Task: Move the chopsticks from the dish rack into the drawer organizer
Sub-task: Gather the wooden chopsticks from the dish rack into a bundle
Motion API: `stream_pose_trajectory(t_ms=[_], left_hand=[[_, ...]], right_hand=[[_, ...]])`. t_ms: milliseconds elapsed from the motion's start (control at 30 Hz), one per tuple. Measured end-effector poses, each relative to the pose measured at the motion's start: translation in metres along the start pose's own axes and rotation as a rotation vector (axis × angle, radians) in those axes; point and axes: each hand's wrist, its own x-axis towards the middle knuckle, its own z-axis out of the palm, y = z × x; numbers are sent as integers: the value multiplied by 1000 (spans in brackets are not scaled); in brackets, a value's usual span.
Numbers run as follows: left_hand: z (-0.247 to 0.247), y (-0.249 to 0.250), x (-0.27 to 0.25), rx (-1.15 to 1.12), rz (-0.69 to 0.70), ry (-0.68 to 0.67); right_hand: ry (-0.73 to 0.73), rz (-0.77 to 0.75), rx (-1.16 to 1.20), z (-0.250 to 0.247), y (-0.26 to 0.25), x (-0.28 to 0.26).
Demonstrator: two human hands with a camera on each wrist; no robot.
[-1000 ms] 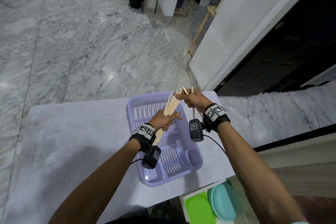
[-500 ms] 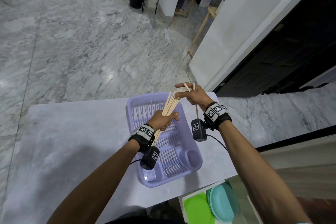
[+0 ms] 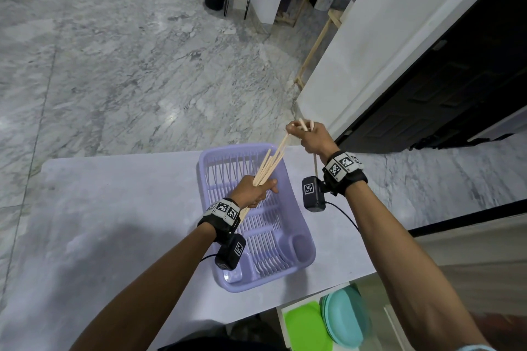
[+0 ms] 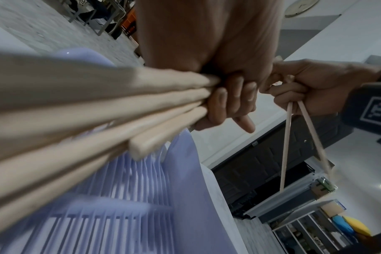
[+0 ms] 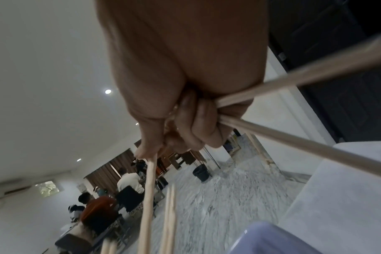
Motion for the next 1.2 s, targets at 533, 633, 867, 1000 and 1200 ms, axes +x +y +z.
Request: stream_pose_trajectory(t_ms=[533,633,867,1000,1200], left_hand=[[4,0,-8,-15,-59,-30],[5,0,-7,-18,-63,-15],[6,3,-4,-10,-83,86],[10,8,2,44,-88,118],[18,21,6,150,-71,77]], right_hand=[[406,-136,368,-13,-13,3],[467,-67,582,-15,-19,4],[411,5,810,-16,-30,0],[304,-3,793,-1,-33,-4],[217,39,667,33,-23,-14]])
